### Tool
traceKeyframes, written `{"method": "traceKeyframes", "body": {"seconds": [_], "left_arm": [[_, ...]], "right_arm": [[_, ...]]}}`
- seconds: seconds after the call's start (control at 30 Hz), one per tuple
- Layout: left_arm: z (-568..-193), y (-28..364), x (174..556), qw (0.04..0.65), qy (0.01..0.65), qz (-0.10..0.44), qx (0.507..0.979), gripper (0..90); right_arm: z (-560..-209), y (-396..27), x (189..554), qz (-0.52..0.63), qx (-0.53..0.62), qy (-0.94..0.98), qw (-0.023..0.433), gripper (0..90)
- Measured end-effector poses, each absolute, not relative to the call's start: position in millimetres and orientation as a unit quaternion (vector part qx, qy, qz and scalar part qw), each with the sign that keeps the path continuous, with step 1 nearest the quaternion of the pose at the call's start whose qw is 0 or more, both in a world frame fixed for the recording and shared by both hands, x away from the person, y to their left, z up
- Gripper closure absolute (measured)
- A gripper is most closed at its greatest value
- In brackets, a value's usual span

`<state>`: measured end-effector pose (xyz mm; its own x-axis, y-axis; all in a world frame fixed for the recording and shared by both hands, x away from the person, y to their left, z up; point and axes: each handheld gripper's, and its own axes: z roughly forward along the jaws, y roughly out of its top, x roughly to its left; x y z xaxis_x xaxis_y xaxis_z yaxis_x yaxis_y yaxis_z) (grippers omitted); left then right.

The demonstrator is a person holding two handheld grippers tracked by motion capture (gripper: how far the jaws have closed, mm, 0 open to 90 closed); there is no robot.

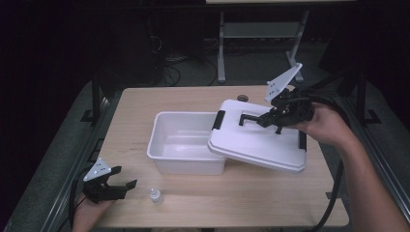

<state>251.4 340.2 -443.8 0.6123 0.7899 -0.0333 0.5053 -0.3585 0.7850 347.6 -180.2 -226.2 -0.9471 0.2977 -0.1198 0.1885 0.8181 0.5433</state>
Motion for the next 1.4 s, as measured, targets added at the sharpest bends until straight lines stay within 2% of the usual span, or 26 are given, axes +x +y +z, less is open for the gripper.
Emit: {"method": "traceKeyframes", "body": {"seconds": [0.77, 1.4], "left_arm": [[-445, 342, 251, 0.392, 0.407, 0.179, 0.806, 16.5], [-445, 341, 251, 0.387, 0.407, 0.182, 0.807, 16.7]], "right_arm": [[-240, -231, 336, 0.276, 0.169, 0.941, 0.099, 83.8], [-290, -255, 334, 0.275, 0.194, 0.938, 0.080, 83.7]]}}
